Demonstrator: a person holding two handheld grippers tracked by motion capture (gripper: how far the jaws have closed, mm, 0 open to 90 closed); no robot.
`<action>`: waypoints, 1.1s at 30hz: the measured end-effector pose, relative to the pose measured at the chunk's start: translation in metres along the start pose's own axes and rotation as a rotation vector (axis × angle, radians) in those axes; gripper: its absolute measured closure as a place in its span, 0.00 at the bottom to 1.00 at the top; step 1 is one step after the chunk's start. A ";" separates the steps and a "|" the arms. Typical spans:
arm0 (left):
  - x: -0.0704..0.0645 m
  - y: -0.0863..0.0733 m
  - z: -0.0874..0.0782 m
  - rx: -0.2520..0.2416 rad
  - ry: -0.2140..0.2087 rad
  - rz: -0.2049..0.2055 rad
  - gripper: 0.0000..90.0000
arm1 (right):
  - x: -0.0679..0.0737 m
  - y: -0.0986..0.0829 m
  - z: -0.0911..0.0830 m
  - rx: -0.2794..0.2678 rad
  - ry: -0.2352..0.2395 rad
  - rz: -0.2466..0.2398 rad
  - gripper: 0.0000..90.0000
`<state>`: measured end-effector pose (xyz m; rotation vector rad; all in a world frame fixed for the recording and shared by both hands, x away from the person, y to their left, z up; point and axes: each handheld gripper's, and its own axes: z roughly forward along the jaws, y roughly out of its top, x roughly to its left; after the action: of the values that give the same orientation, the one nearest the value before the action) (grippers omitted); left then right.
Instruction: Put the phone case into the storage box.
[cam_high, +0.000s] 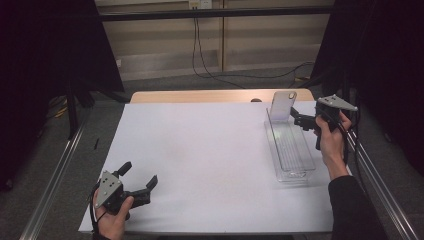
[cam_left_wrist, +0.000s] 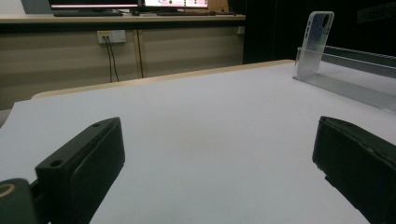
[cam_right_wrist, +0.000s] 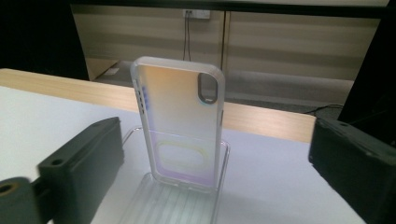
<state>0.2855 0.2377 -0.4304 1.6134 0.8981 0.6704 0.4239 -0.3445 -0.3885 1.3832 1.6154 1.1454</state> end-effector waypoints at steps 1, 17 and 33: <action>0.000 0.000 0.000 -0.004 -0.001 0.002 0.03 | 0.000 0.000 -0.001 -0.003 -0.001 -0.002 0.04; -0.001 0.000 -0.001 -0.003 0.006 0.003 0.03 | 0.003 -0.007 -0.029 -0.049 0.025 0.006 0.00; -0.003 -0.001 -0.003 -0.003 0.005 0.002 0.02 | 0.007 -0.031 -0.064 -0.098 0.041 0.021 0.00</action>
<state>0.2815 0.2369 -0.4310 1.6110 0.8994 0.6772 0.3530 -0.3502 -0.3944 1.3243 1.5550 1.2553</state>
